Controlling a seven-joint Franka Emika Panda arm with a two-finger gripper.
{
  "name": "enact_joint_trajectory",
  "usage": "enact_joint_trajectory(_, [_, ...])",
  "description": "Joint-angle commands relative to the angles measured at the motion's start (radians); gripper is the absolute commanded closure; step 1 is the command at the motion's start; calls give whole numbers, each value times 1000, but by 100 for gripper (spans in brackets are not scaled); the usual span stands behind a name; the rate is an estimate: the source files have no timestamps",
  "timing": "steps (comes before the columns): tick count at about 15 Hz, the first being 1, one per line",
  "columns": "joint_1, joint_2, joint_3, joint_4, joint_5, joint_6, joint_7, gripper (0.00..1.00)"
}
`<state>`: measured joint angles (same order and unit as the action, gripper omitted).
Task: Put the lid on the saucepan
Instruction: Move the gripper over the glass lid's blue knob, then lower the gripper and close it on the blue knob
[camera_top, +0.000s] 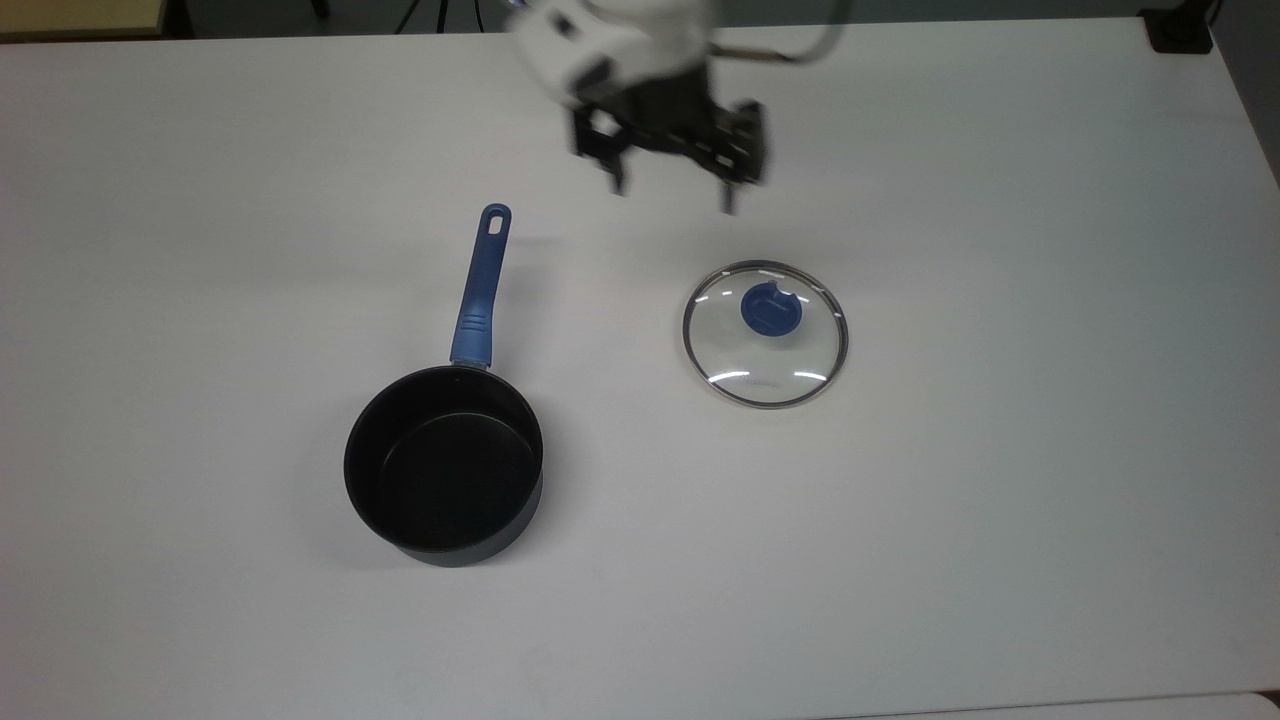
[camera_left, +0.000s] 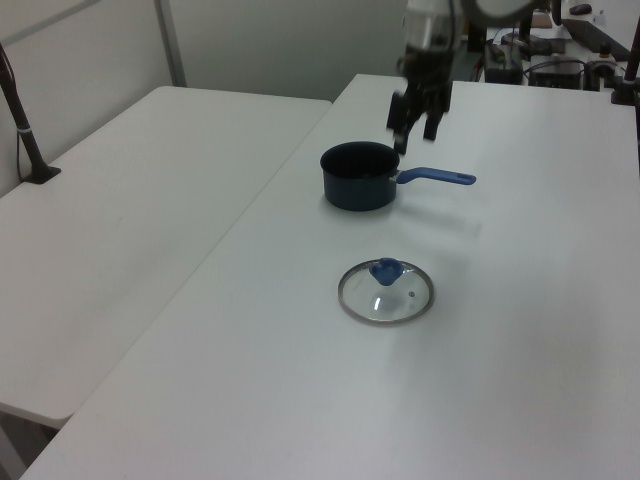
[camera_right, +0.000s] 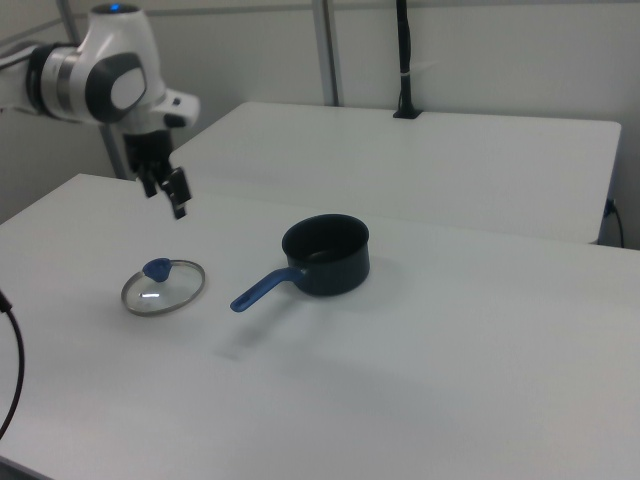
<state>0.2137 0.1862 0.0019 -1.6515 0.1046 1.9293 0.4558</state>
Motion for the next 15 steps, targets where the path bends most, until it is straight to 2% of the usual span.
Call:
enact_joint_trajectory(1, [128,111,-19,24,-42,45,131,0])
enact_joint_trajectory(6, [191,220,-19,24,-94,118,228,0])
enact_joint_trajectory(15, [184,282,-22,25,-120,174,294,0])
